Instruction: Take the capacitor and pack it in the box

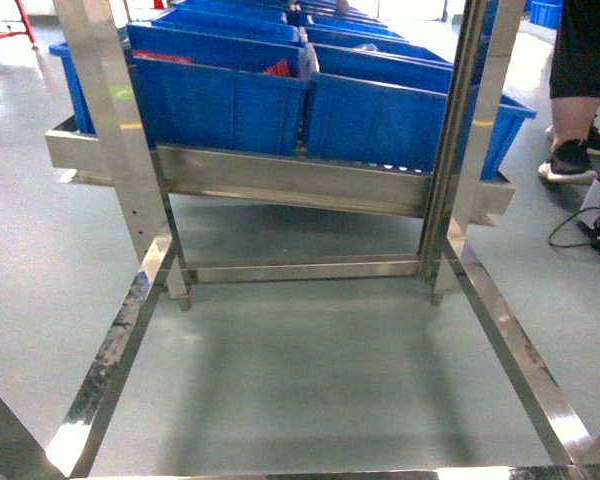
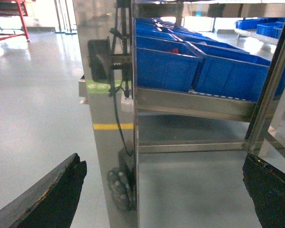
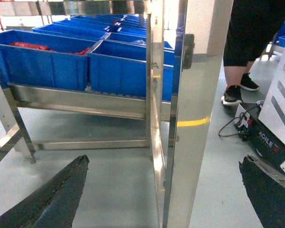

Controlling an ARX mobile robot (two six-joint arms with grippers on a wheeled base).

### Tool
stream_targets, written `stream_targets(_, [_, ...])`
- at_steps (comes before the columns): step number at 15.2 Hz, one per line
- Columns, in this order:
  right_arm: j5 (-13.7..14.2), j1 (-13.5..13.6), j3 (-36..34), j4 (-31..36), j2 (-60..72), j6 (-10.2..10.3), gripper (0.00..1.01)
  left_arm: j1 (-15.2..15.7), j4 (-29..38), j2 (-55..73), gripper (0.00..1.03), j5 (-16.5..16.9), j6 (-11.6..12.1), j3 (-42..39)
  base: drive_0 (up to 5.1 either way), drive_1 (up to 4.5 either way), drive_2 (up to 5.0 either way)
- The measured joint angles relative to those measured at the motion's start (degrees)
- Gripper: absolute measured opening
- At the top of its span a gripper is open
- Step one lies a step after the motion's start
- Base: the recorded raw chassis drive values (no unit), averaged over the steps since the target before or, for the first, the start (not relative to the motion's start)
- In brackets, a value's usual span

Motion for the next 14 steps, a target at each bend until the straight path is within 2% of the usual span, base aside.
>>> stream_targets(14, [-0.02,0.00,0.00,0.00,0.00,0.00,0.98,0.00,0.00,0.00,0.98,0.00,0.00,0.00,0.0,0.00,0.0])
